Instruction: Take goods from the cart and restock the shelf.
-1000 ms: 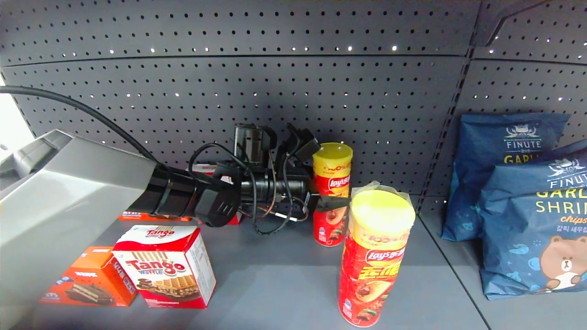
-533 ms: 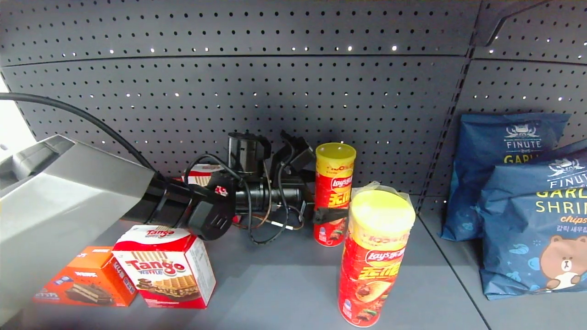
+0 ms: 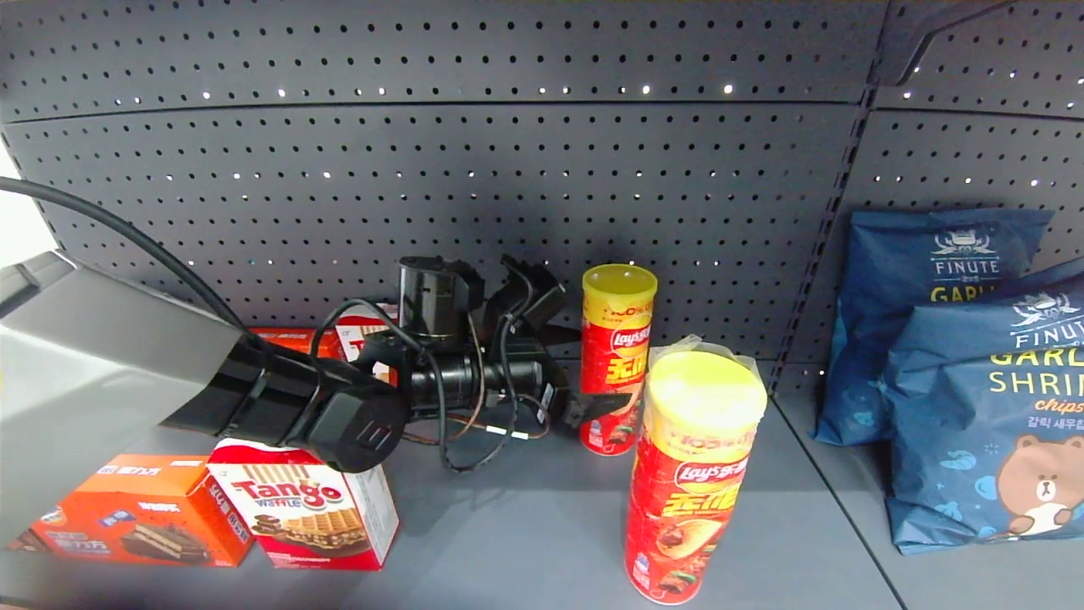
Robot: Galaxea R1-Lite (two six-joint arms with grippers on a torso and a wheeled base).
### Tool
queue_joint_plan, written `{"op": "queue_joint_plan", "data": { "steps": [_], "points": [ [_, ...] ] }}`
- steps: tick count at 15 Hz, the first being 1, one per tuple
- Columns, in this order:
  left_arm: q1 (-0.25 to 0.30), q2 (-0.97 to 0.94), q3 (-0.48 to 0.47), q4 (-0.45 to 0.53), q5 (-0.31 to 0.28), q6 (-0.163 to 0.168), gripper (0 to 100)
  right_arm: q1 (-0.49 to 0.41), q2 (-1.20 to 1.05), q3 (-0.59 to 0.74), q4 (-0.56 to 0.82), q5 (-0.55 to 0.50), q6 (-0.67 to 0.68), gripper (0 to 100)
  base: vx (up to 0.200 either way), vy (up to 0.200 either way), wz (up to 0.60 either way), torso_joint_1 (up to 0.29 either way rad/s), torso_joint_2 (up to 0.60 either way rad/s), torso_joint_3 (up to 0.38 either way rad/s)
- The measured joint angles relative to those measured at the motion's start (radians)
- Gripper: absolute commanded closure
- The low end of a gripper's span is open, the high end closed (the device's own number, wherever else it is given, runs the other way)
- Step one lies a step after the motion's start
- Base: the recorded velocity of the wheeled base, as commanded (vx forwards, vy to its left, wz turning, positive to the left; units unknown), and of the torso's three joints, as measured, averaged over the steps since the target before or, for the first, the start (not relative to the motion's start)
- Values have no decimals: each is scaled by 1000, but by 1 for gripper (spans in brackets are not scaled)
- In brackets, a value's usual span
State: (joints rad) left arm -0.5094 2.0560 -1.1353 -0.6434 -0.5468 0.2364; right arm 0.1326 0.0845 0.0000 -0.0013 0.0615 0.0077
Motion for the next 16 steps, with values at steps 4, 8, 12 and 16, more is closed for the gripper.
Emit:
{"op": "queue_joint_plan", "data": {
  "steps": [4, 8, 12, 16],
  "points": [
    [-7, -14, 46, -23, 51, 0, 0, -1, 0, 0, 0, 1, 0, 0, 0, 0, 0, 0, 0, 0],
    [-2, -31, 87, -24, 99, 1, 0, 0, 0, 0, 0, 0, 0, 0, 0, 0, 0, 0, 0, 0],
    [1, -40, 99, -24, 138, -1, 0, 0, 0, 0, 0, 0, 0, 0, 0, 0, 0, 0, 0, 0],
    [10, -40, 98, -23, 204, -1, 0, -1, 0, 0, 0, 0, 0, 0, 0, 0, 0, 0, 0, 0]
  ]
}}
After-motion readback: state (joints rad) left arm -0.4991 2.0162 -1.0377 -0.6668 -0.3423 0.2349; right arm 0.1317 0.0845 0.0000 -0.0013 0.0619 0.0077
